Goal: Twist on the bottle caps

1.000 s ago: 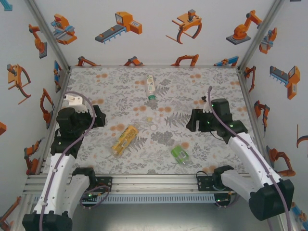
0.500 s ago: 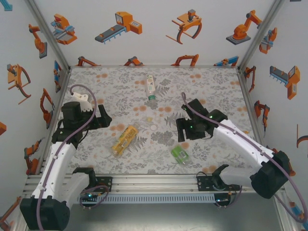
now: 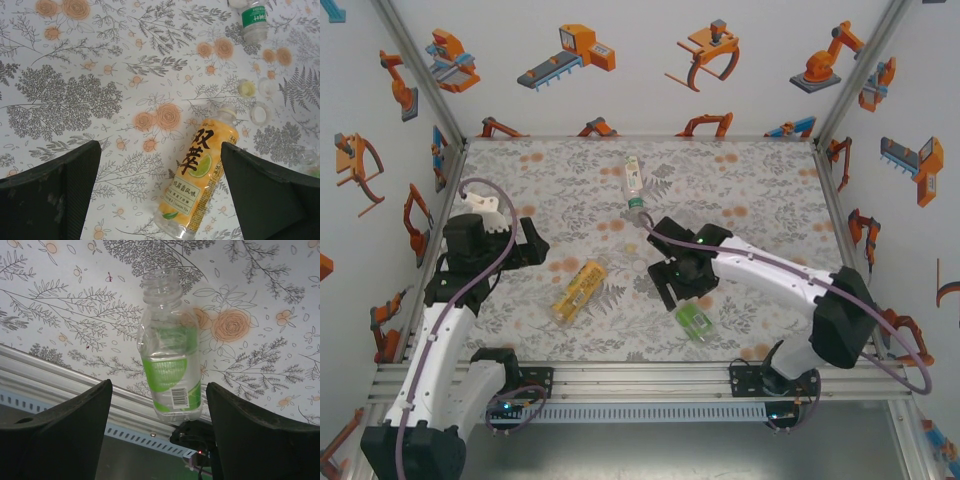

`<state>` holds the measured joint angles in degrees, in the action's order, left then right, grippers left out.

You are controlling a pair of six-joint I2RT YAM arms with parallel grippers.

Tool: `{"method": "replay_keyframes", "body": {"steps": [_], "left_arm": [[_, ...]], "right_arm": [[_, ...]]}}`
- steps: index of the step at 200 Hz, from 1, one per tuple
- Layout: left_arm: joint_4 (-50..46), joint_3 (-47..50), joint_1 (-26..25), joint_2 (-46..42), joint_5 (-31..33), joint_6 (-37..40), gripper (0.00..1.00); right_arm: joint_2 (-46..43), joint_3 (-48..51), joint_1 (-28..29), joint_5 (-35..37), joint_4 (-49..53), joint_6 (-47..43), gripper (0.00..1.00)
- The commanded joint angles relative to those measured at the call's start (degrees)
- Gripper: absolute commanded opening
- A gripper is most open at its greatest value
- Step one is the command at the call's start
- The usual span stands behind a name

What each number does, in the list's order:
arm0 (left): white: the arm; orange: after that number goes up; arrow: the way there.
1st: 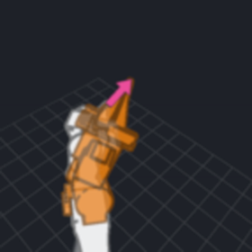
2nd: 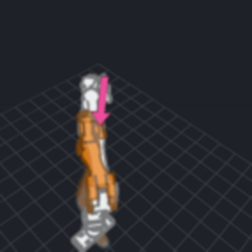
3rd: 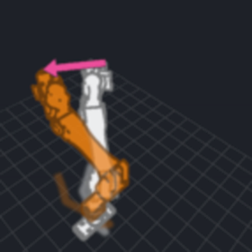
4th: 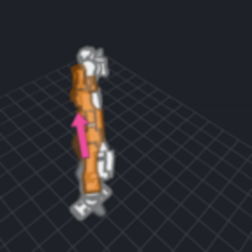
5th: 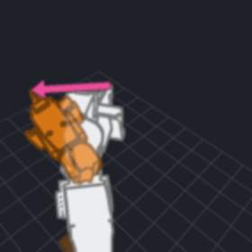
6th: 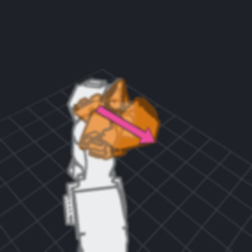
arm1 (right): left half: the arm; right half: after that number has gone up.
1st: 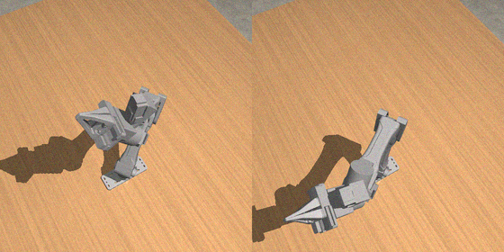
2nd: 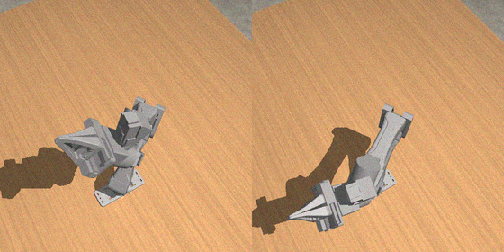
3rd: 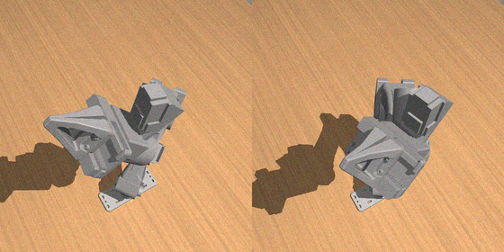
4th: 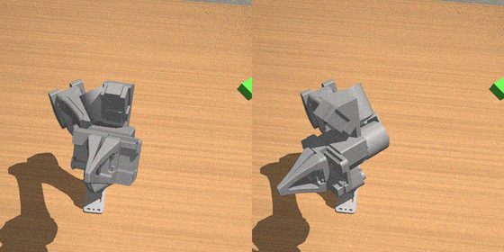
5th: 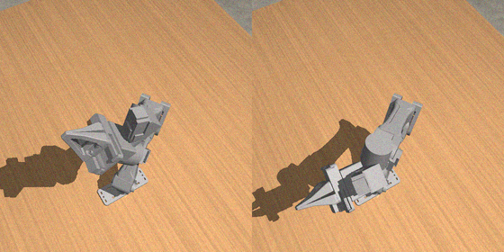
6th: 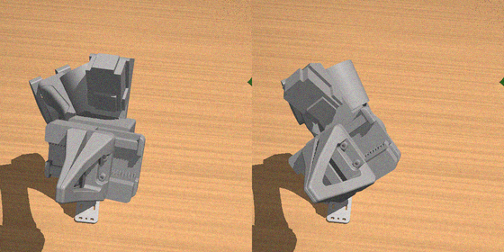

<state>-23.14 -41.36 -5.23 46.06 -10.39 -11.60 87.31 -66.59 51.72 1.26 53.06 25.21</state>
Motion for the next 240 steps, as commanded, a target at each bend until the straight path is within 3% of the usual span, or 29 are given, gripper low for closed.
{"method": "replay_keyframes", "body": {"steps": [1,122,240], "left_arm": [[0.7,-0.3,0.0,0.4,-0.1,-0.7,0.97],[-0.7,-1.0,0.2,3.8,2.1,-0.1,0.97],[-1.0,-1.3,0.2,5.2,2.4,-0.3,0.97]], "right_arm": [[3.6,-2.8,1.2,1.8,2.5,-1.4,0.73],[18.0,-3.8,1.4,-0.5,1.9,-1.3,0.71],[22.5,-4.6,1.5,0.1,2.8,-2.9,0.56]]}}
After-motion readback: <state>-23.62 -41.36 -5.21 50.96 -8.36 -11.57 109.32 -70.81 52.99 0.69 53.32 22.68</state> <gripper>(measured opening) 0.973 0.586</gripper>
